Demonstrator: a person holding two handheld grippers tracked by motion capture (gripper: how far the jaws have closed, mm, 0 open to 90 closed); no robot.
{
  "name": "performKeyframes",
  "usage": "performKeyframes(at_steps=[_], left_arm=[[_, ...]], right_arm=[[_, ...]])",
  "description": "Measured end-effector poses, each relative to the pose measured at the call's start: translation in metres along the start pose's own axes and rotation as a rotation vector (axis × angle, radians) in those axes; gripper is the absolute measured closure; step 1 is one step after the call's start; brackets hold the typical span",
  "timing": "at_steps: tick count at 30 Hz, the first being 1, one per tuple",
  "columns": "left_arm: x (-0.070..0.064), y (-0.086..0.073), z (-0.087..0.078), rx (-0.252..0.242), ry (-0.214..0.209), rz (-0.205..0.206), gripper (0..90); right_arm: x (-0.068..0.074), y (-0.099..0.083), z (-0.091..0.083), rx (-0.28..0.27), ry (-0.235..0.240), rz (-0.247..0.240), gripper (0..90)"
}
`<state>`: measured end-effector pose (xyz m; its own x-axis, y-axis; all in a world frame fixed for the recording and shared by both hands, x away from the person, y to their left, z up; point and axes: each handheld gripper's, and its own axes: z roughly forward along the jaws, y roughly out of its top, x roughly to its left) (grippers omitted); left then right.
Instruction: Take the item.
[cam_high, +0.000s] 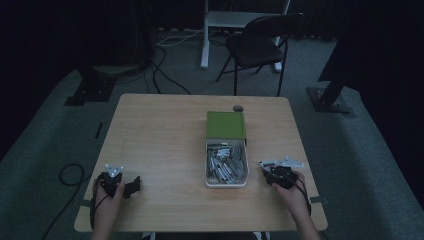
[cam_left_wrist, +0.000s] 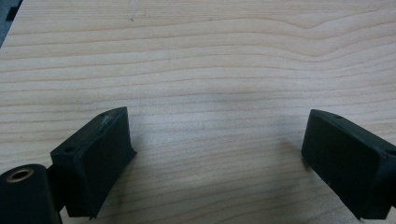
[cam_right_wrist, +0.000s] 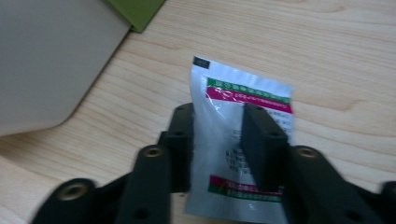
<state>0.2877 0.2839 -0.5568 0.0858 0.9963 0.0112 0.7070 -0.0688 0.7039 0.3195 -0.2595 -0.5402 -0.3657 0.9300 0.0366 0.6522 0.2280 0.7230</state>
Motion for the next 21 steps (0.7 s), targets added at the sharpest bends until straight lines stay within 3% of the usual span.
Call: performKeyframes(at_steps=[5,7,14,15,16,17,19,21], left_arm=[[0.0,0.0,0.0,0.0,0.0,0.0,9.1],[0.0,0.0,0.0,0.0,0.0,0.0,9.1],[-0.001,0.0,0.0,0.0,-0.001,-0.001,9.1],[-0.002,-0.001,-0.001,0.0,-0.039,0.036,9.1],[-0.002,-0.001,-0.001,0.0,-0.039,0.036,9.1],[-0.007,-0.001,-0.001,0.003,-0.069,0.069,9.1],[-0.01,-0.001,-0.001,0.0,-0.085,0.079,9.1],[-0.021,0.0,-0.001,-0.013,-0.134,0.1,9.1]], right_arm=[[0.001,-0.003,0.003,-0.013,0.042,0.001,51.2],[0.003,-0.006,0.005,0.007,0.06,0.005,47.9],[0.004,-0.006,-0.001,-0.016,0.062,0.002,40.8],[0.005,-0.006,-0.003,-0.026,0.066,-0.022,36.8],[0.005,-0.006,-0.003,-0.026,0.066,-0.022,36.8],[0.006,-0.006,-0.005,-0.036,0.088,-0.021,34.2],[0.006,-0.006,-0.006,-0.049,0.095,-0.014,32.0],[0.008,-0.006,-0.007,-0.057,0.105,-0.043,27.6]])
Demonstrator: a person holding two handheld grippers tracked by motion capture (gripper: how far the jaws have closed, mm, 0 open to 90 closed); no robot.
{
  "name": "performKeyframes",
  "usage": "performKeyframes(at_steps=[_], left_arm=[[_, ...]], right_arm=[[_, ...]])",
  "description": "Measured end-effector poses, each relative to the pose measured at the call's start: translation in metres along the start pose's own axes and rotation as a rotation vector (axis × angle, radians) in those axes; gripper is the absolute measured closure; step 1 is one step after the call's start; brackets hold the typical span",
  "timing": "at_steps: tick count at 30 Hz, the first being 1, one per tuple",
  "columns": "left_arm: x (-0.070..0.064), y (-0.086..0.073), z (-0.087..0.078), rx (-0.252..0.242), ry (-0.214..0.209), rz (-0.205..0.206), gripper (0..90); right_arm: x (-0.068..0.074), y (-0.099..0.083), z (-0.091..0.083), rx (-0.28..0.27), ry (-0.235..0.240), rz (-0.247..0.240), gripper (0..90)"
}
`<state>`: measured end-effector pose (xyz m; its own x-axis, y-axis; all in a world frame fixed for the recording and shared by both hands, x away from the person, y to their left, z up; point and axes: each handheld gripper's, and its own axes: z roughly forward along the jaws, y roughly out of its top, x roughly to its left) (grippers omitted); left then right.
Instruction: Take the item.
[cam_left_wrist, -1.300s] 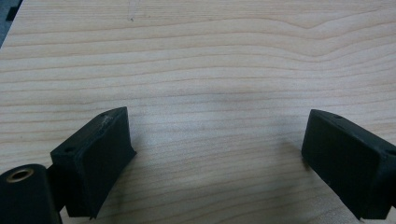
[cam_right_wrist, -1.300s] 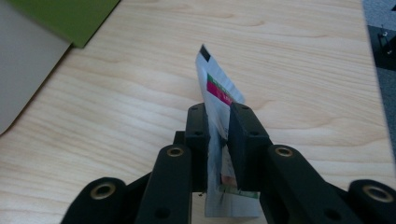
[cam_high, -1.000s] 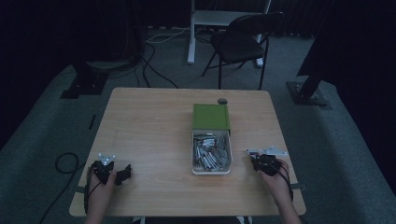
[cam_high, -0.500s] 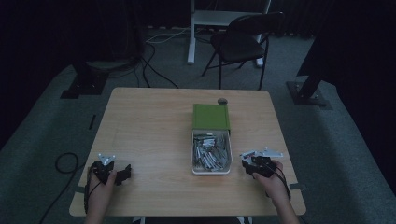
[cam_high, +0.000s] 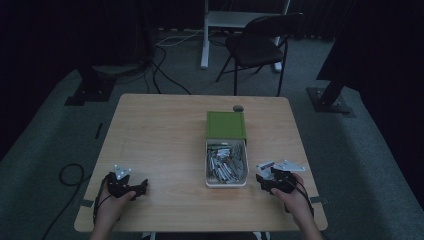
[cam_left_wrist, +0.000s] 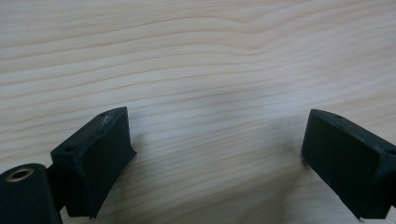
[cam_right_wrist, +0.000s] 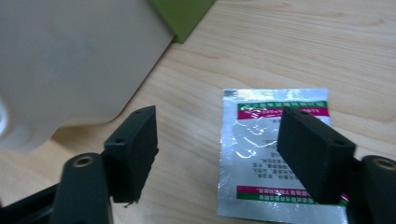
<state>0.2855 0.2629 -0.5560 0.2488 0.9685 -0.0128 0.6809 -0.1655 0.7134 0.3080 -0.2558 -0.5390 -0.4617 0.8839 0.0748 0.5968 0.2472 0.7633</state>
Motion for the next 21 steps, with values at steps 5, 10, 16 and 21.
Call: performKeyframes(at_steps=[5,10,16,21], left_arm=[[-0.01,0.006,-0.002,-0.026,-0.056,0.01,9.1],[-0.021,0.008,-0.006,-0.026,-0.12,0.046,9.1],[-0.039,0.009,-0.007,-0.016,-0.152,0.13,9.1],[-0.051,0.013,-0.011,-0.032,-0.185,0.165,9.1]], right_arm=[[0.005,-0.001,-0.001,0.011,0.048,-0.029,20.9],[0.007,-0.002,-0.003,0.01,0.072,-0.04,17.7],[0.008,-0.006,-0.005,-0.003,0.133,-0.064,17.5],[0.008,-0.008,-0.007,-0.021,0.163,-0.08,16.5]])
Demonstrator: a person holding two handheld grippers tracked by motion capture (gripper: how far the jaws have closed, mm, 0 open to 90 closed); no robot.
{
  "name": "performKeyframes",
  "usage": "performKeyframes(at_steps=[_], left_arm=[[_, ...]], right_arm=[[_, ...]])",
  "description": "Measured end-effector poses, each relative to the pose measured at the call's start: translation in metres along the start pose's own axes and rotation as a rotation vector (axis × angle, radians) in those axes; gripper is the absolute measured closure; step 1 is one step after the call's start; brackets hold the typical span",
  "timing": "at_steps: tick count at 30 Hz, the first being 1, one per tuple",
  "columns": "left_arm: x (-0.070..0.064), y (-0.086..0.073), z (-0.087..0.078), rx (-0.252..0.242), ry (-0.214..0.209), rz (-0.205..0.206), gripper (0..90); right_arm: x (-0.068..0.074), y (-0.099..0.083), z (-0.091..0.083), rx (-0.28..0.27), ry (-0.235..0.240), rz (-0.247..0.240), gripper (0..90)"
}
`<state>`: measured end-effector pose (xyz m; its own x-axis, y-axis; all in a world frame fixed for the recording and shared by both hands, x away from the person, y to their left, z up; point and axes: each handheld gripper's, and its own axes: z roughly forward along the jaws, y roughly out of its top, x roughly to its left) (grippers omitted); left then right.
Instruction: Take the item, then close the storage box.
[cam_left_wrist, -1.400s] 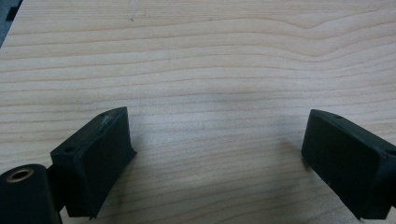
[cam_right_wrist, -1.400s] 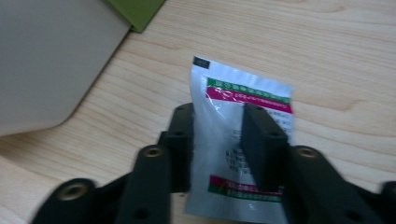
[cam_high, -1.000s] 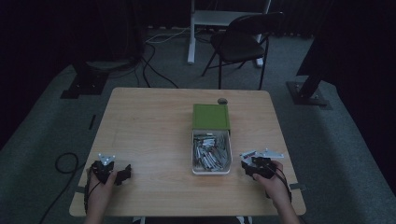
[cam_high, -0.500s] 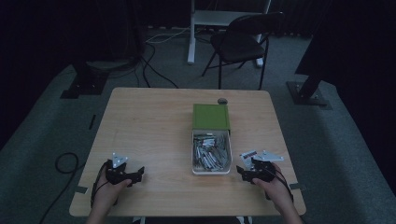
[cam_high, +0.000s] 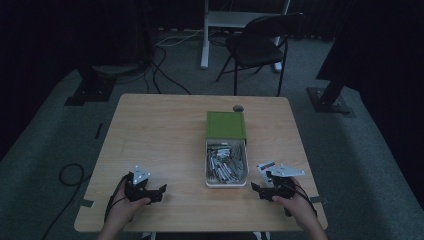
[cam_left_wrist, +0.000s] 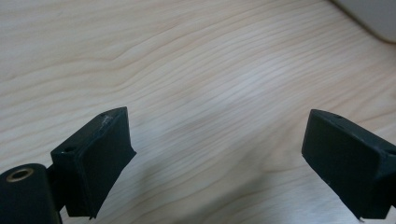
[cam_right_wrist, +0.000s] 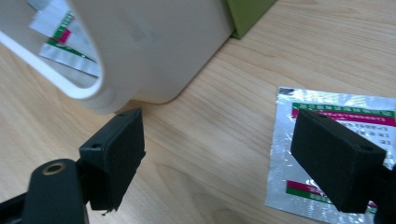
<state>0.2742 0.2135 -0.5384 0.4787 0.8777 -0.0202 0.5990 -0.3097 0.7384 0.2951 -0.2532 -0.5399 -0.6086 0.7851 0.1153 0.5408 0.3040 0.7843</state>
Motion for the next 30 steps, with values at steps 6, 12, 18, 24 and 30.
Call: performKeyframes(at_steps=[6,12,18,24,30], left_arm=[[-0.015,0.007,0.0,-0.022,-0.032,0.057,9.1],[-0.031,0.012,0.005,-0.044,-0.072,0.094,9.1],[-0.047,0.016,0.014,-0.028,-0.131,0.133,9.1],[-0.059,0.024,0.018,-0.063,-0.149,0.165,9.1],[-0.067,0.033,0.02,-0.088,-0.173,0.183,9.1]], right_arm=[[0.001,-0.002,-0.002,-0.021,0.04,-0.016,16.1],[0.003,-0.002,-0.002,-0.029,0.054,-0.005,16.1],[0.007,0.003,-0.005,-0.043,0.066,-0.019,16.1],[0.013,0.01,-0.011,-0.079,0.115,-0.013,16.1],[0.012,0.02,-0.014,-0.121,0.118,-0.017,16.1]])
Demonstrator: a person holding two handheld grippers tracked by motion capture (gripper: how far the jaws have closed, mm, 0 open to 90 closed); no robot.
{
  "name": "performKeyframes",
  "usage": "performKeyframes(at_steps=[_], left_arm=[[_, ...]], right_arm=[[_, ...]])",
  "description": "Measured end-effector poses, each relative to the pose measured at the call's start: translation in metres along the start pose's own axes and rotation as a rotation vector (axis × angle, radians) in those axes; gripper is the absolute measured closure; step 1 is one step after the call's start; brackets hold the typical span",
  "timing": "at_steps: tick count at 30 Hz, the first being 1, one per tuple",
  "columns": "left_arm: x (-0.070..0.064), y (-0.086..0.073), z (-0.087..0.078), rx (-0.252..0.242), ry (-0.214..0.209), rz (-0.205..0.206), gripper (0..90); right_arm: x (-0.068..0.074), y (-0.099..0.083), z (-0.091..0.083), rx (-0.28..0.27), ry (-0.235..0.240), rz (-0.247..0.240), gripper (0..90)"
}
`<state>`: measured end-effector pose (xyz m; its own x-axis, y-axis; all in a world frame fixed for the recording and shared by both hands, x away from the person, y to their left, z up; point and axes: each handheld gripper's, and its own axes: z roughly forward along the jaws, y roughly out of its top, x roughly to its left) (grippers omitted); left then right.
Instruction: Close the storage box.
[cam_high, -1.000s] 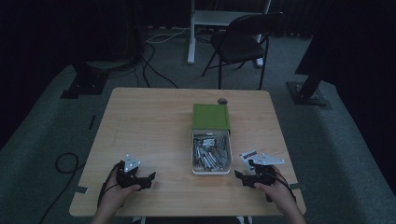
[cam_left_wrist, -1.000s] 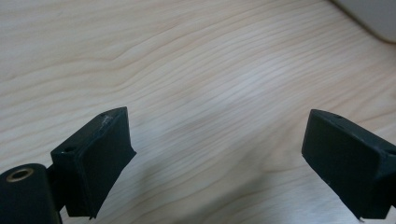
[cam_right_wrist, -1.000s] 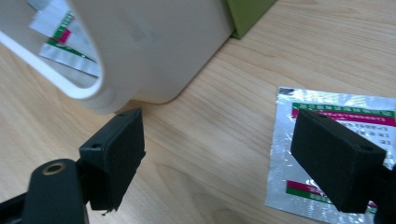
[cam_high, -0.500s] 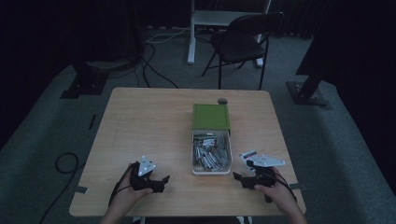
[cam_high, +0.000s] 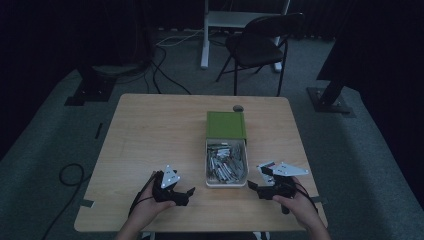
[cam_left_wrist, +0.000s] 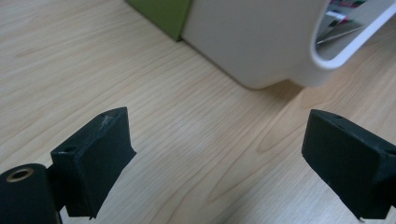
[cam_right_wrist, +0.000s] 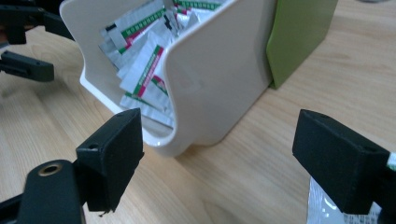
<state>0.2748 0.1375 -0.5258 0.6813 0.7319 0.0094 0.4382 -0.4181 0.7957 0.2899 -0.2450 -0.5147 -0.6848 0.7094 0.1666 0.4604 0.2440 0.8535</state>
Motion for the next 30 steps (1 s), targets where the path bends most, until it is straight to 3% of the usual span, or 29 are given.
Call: performKeyframes(at_steps=[20,30], left_arm=[[-0.008,0.028,0.009,-0.148,-0.025,0.019,9.1],[-0.005,0.034,0.021,-0.16,-0.023,0.009,9.1]], right_arm=[[-0.006,0.012,0.009,-0.037,0.017,0.014,16.1],[-0.011,0.012,0.011,-0.037,0.013,0.019,16.2]])
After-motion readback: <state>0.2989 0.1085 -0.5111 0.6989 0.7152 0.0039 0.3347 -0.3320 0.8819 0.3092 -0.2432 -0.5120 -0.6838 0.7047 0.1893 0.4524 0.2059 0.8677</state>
